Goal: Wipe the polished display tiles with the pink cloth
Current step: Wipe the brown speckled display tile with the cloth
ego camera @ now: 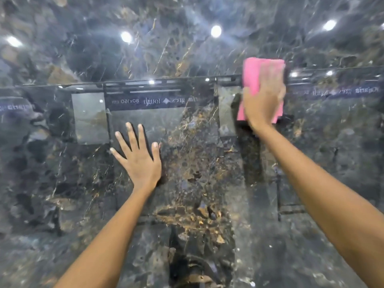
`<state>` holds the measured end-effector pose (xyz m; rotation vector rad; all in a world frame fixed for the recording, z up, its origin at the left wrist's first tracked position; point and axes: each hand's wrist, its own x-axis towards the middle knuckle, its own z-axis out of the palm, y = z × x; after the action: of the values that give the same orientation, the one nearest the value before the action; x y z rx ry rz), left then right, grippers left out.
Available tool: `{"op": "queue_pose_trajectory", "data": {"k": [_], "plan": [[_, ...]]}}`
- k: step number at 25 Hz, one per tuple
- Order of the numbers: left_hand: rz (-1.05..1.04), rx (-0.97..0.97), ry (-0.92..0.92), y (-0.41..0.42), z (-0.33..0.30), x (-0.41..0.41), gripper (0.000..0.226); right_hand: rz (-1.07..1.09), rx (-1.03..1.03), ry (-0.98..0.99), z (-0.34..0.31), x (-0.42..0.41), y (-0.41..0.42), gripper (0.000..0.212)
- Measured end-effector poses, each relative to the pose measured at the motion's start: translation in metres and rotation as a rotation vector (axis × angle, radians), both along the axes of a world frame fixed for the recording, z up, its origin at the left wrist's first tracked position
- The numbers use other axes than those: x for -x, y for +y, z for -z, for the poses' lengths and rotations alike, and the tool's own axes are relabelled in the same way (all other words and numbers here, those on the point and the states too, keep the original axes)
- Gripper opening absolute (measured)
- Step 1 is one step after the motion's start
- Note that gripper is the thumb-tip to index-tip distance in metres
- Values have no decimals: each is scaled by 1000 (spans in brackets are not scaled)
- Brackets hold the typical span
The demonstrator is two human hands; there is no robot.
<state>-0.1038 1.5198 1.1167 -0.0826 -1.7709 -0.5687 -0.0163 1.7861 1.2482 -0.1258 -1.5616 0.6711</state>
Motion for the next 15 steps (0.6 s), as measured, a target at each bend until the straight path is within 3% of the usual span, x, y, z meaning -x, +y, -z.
{"op": "queue_pose_trajectory", "data": {"k": [1, 4, 5, 6, 7, 10, 11, 12, 13, 15], "plan": [[0, 3, 4, 0, 0, 0, 63, -32, -223, 3, 17, 10, -22, 71], [5, 4, 7, -2, 1, 1, 63, 22, -1317, -88, 109, 26, -58, 72], [5, 8, 9, -3, 1, 1, 63, 57, -1517, -118, 114, 25, -43, 70], [3, 11, 10, -3, 1, 0, 62, 67, -1565, -86, 101, 24, -22, 68], [2, 11, 13, -2, 1, 0, 62, 83, -1408, -42, 82, 20, -5, 67], [9, 3, 23, -1, 2, -1, 61, 130, -435, -11, 19, 7, 26, 69], [8, 4, 30, -1, 2, 0, 60, 142, -283, -15, 14, 8, 15, 69], [8, 5, 33, -1, 2, 0, 59, 124, -309, 10, 19, 15, -4, 70], [12, 3, 33, -1, 1, 0, 57, 75, -466, 31, 34, 22, -25, 70], [23, -5, 31, 0, 0, -2, 56, 6, -982, 14, 96, 34, -55, 71]]}}
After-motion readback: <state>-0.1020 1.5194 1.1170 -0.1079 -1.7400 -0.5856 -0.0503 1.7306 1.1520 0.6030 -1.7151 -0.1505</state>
